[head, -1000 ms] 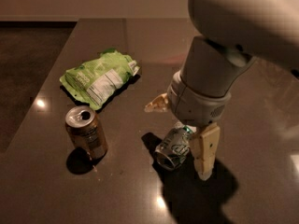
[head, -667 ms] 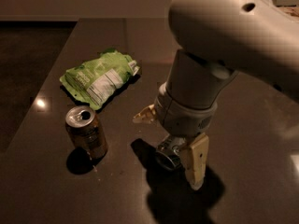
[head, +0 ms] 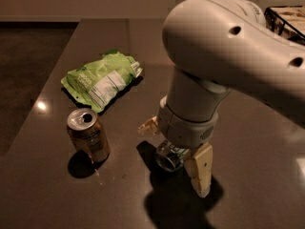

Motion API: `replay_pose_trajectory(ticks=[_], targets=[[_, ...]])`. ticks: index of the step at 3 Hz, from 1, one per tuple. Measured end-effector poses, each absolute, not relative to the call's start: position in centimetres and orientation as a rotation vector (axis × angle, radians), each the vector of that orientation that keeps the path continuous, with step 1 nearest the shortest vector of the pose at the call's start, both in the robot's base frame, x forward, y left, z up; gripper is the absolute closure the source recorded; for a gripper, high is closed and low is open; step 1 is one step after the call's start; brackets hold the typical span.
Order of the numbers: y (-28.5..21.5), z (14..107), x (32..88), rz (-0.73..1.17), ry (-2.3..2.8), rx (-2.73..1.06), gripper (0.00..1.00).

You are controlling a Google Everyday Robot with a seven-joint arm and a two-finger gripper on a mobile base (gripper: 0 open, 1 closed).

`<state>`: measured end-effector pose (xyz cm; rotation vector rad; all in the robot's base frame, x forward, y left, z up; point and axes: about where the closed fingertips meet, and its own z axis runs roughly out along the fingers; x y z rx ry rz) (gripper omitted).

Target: Place 7up can upright

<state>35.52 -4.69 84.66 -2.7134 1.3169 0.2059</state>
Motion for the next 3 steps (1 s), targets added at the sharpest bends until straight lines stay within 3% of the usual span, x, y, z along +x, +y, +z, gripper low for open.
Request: replay_pose_trajectory(ticks=[1, 3], targets=[[-5.96, 84.10, 35.69, 0.188, 1.329, -2.735, 0.00], [-6.66, 83.97, 36.30, 0.148, 1.313, -2.758, 0.43]])
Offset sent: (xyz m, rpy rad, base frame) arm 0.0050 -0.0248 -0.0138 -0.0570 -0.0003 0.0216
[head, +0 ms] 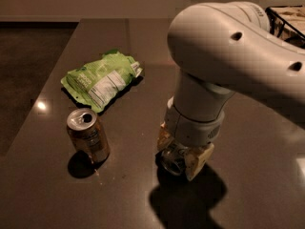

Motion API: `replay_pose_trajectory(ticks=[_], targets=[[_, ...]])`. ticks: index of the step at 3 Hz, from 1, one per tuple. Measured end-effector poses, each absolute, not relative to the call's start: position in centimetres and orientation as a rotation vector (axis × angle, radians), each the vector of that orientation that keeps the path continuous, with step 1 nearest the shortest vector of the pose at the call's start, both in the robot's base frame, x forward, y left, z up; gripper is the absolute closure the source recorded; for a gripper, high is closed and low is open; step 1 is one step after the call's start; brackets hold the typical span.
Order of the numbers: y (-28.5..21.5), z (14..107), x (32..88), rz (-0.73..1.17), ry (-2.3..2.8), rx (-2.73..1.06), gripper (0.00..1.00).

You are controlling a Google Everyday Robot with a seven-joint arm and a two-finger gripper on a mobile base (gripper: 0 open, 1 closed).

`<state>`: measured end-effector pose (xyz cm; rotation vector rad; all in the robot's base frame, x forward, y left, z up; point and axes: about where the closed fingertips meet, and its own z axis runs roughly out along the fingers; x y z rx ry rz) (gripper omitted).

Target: Place 7up can upright

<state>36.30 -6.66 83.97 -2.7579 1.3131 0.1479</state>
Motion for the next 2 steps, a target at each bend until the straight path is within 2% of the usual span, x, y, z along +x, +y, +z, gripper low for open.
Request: replay_pose_trajectory(ticks=[1, 2], targets=[[-6.7, 85.1, 36.7, 0.161, 1.325, -2.706, 0.65], [-7.6, 86.4, 37.8, 0.254, 1.336, -2.524, 0.89]])
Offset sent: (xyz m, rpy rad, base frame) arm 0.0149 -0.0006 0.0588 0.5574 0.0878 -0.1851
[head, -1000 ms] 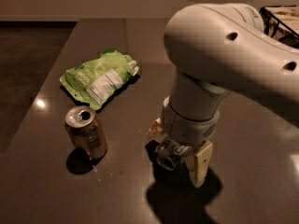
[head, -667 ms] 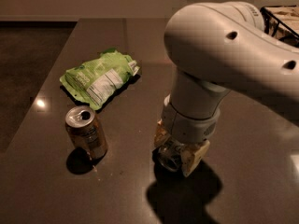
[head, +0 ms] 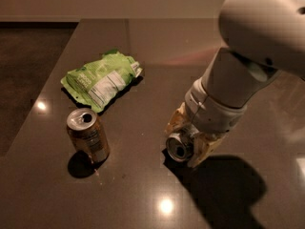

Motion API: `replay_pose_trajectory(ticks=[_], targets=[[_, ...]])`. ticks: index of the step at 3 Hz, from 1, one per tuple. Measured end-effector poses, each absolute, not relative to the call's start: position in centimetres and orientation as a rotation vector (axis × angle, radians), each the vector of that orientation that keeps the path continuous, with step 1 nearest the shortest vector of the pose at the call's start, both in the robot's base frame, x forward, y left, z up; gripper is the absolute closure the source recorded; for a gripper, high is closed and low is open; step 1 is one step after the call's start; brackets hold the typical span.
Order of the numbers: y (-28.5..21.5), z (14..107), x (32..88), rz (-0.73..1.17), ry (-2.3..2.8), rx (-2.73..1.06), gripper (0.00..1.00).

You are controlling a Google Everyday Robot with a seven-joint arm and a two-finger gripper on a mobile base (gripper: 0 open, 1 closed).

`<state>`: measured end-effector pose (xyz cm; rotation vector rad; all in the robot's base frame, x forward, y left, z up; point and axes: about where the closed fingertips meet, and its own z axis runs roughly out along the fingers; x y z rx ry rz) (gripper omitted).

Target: Place 7up can upright

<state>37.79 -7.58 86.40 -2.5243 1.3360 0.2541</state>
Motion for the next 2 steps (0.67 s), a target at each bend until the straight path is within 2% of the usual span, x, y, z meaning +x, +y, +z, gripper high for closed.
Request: replay_pose_trajectory(ticks=[1, 2], targets=[[-7.5, 88.2, 38.4, 0.389, 1.356, -2.288, 1.00], [-7.2, 89.7, 39.5, 0.529, 1.372, -2.039, 1.00]])
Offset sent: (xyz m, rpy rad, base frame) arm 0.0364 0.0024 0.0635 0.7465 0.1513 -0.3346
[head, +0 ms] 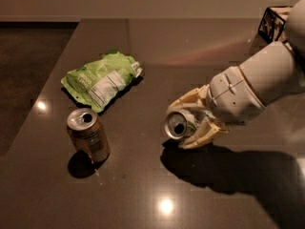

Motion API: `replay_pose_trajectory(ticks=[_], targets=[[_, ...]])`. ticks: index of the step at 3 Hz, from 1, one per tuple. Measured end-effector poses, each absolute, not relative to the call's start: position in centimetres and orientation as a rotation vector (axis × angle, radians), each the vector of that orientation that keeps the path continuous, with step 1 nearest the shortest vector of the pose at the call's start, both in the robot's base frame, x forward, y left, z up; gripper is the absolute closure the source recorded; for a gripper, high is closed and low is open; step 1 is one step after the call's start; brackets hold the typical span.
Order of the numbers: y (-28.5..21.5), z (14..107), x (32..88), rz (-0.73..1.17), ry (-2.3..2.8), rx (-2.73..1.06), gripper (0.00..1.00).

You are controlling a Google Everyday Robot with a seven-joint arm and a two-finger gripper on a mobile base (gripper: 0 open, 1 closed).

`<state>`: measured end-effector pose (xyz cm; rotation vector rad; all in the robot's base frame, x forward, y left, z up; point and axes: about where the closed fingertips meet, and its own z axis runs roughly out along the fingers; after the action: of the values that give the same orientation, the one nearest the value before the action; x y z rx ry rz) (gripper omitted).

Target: Place 7up can upright

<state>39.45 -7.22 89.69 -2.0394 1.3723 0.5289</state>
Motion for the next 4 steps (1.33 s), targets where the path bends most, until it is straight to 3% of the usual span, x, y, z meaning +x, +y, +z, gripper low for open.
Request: replay_pose_trajectory(ticks=[4], targets=[[-7.2, 91.4, 41.3, 0.862, 1.390, -1.299, 1.00]])
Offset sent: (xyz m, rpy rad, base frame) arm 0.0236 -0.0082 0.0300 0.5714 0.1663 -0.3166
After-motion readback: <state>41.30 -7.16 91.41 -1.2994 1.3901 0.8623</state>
